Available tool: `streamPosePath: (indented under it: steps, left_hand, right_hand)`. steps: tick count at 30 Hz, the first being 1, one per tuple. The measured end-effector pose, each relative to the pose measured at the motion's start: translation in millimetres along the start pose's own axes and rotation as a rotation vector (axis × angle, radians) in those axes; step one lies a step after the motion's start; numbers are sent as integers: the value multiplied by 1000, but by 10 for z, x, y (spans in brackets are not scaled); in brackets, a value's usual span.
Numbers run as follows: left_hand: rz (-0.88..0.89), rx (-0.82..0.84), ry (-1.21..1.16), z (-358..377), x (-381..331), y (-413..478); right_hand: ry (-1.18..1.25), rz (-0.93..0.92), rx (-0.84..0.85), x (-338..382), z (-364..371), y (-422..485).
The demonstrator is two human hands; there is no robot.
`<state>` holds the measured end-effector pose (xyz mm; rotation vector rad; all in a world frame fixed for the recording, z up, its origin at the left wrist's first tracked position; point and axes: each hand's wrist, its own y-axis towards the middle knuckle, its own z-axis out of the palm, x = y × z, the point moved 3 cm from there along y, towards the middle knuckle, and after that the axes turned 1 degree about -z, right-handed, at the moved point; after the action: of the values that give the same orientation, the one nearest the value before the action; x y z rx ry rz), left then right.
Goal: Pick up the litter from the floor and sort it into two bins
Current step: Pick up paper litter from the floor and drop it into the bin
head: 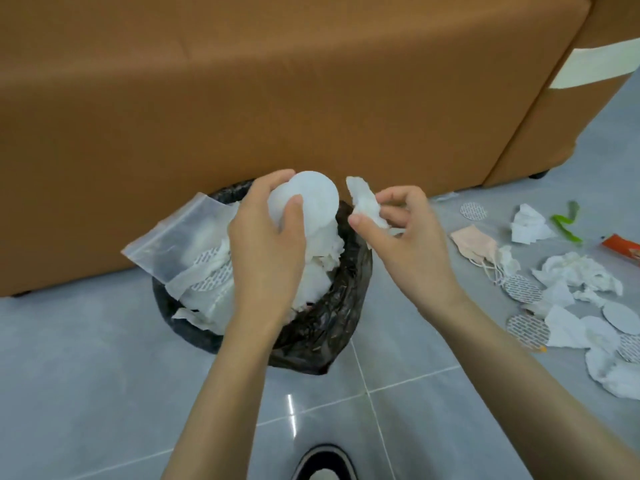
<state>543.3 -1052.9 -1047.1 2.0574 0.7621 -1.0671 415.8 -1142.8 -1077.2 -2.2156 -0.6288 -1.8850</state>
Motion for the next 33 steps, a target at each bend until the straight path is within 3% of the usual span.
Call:
streamPosePath:
  steps: [6, 9, 11, 21, 29, 33]
  left_hand:
    - [9, -75, 257, -447, 360, 85]
    - [-19, 103, 596, -475, 587, 118]
    - [-85, 240, 670, -444, 719, 105]
    - [-416, 624, 658, -233, 1331, 161]
    - [-498, 710, 792, -210, 1360, 153]
    - [-422, 765, 906, -195, 1244, 160]
  right_hand:
    - [-431, -223, 268, 162, 626, -18]
    - [-652, -305, 392, 131, 820, -52]
    - [-795, -330, 475, 58, 925, -58]
    - [-1109, -161, 931, -267, 1260, 70]
    - [-1216, -6, 1147, -471, 1479, 171]
    - [-1238, -4, 1152, -389, 1427, 186]
